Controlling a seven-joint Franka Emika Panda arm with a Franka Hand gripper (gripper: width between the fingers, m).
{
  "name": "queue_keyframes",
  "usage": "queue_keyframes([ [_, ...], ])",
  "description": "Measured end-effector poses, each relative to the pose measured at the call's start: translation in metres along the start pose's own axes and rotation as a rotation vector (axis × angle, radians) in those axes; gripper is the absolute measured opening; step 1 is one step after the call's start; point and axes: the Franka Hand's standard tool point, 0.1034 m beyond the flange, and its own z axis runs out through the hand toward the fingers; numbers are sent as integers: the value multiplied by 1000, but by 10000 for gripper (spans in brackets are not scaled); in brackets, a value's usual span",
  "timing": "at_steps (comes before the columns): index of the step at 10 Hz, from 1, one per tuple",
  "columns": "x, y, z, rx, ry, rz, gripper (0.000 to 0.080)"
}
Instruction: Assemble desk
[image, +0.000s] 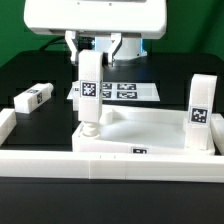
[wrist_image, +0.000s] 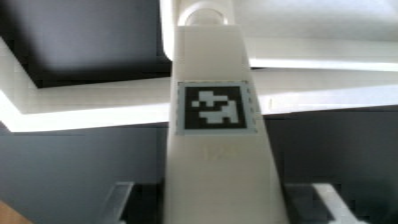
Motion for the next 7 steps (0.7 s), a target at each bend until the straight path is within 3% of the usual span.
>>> queue_keyframes([
  [7, -3, -1, 4, 0, -7, -3, 290],
])
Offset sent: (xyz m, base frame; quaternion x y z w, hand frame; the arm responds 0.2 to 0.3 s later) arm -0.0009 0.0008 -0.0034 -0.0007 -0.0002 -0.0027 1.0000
